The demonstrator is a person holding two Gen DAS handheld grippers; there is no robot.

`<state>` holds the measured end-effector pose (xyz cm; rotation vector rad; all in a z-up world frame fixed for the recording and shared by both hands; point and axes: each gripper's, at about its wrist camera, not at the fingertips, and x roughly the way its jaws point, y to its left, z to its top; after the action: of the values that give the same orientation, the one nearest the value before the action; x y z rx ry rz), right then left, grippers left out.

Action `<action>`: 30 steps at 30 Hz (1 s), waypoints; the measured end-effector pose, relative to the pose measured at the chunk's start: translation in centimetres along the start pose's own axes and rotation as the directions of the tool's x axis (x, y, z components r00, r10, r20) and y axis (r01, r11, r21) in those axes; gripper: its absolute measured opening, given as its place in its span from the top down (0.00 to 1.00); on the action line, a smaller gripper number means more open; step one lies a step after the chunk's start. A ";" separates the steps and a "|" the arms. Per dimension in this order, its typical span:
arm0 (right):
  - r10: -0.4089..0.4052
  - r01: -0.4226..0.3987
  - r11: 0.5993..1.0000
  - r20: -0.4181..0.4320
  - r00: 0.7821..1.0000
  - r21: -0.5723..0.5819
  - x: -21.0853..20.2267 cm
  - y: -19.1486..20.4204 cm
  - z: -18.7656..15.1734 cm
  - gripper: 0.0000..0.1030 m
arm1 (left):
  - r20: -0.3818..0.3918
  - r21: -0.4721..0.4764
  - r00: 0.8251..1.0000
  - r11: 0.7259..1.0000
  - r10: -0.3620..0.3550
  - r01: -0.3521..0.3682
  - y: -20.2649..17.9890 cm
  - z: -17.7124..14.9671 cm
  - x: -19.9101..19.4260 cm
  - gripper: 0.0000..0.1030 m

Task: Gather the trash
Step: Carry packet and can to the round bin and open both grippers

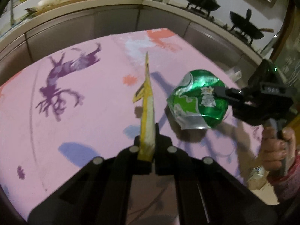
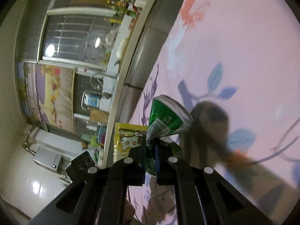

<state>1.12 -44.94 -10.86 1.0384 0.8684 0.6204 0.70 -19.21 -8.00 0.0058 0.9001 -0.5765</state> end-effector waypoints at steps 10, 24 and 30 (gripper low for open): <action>-0.070 0.073 0.997 0.280 0.958 0.001 -12.9 -2.8 5.1 0.95 | -0.040 0.164 0.986 0.972 -0.165 0.169 -12.1 9.1 5.8 0.99; -0.298 0.336 0.942 0.446 0.844 -0.007 -22.8 -10.8 11.1 0.95 | -0.221 0.257 0.935 0.909 -0.276 0.329 -28.8 17.9 23.1 0.99; -0.347 0.430 0.897 0.433 0.832 -0.107 -20.9 -11.9 11.2 0.95 | -0.306 0.246 0.932 0.930 -0.193 0.273 -30.3 17.6 28.8 0.93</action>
<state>0.09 -71.42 -12.50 0.7353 0.6083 0.1264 13.13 -62.70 -11.14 0.2478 1.0909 -0.9455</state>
